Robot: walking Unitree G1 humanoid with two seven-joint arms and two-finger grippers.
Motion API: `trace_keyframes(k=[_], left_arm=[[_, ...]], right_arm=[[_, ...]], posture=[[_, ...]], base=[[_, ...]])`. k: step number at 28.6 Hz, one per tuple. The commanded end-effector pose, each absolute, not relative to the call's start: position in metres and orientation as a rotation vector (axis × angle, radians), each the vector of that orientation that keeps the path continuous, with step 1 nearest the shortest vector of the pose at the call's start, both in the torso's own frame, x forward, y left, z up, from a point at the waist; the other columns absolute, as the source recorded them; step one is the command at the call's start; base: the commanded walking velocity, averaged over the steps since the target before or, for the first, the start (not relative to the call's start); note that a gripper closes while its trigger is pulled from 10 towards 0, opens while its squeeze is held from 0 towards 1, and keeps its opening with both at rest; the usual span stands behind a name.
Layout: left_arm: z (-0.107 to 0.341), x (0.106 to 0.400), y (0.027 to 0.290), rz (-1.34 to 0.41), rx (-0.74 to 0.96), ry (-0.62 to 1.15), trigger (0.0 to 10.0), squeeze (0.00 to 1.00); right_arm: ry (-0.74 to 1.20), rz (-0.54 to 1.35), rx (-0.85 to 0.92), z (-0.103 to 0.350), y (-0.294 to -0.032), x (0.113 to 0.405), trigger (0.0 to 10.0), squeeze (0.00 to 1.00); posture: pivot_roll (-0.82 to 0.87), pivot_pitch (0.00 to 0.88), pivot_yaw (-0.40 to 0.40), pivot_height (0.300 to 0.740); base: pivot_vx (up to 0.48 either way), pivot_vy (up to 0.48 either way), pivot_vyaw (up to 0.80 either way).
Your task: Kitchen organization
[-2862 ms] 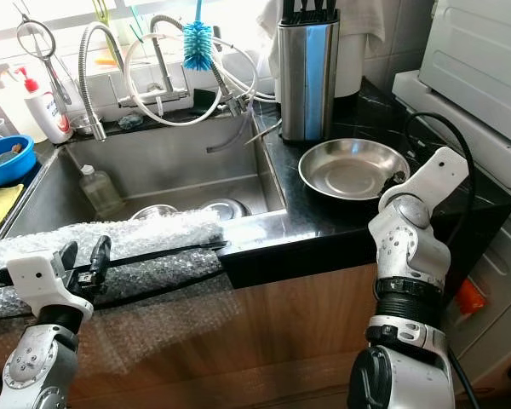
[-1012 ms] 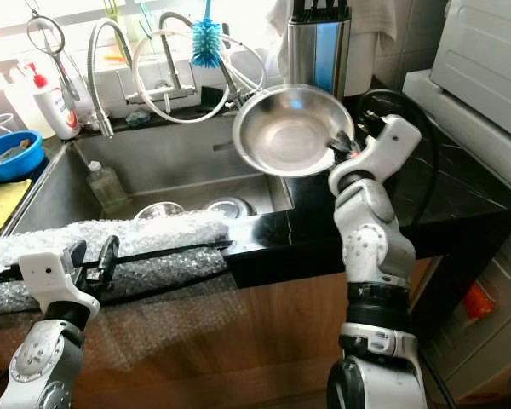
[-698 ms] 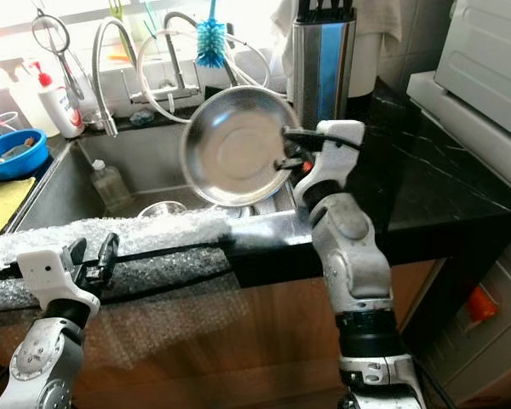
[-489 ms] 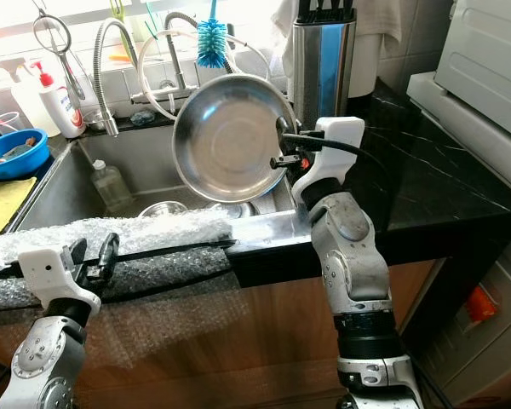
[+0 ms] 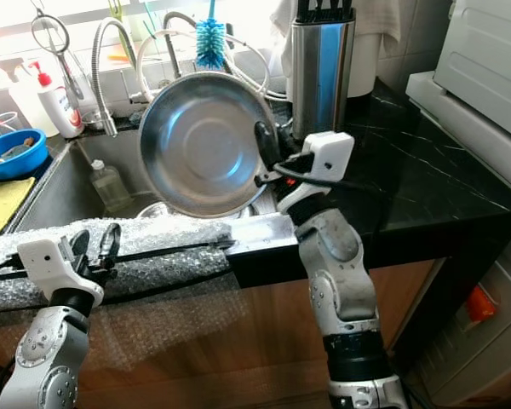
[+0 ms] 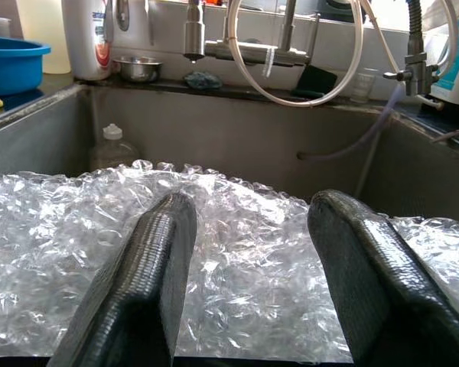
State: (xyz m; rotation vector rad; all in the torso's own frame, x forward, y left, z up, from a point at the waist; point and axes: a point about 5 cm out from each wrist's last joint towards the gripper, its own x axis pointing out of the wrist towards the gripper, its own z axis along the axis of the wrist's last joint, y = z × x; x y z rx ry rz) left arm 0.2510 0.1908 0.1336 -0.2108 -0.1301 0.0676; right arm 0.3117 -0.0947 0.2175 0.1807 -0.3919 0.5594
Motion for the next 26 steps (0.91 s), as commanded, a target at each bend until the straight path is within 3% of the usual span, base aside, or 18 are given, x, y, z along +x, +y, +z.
trace_keyframes(k=[1,7,23,26], left_arm=[[0.134,0.250,0.194,0.076,-0.218,-0.124,10.0,0.00],[0.135,0.251,0.194,0.073,-0.222,-0.130,10.0,0.00],[0.142,0.255,0.198,0.097,-0.269,-0.152,10.0,0.00],[0.158,0.259,0.223,0.184,-0.368,-0.224,10.0,0.00]], right_arm=[[-0.449,0.614,0.148,0.225,-0.086,0.301,10.0,0.00],[-0.425,0.672,0.086,0.211,-0.078,0.283,10.0,0.00],[-0.404,0.639,0.078,0.202,-0.075,0.274,10.0,0.00],[-0.405,0.610,0.075,0.203,-0.079,0.277,10.0,0.00]], posture=[[-0.07,0.000,0.121,0.740],[-0.08,0.000,0.123,0.740],[-0.08,0.000,0.126,0.740],[-0.08,0.000,0.126,0.740]], base=[[0.000,0.000,0.00],[0.000,0.000,0.00],[0.000,0.000,0.00],[0.000,0.000,0.00]])
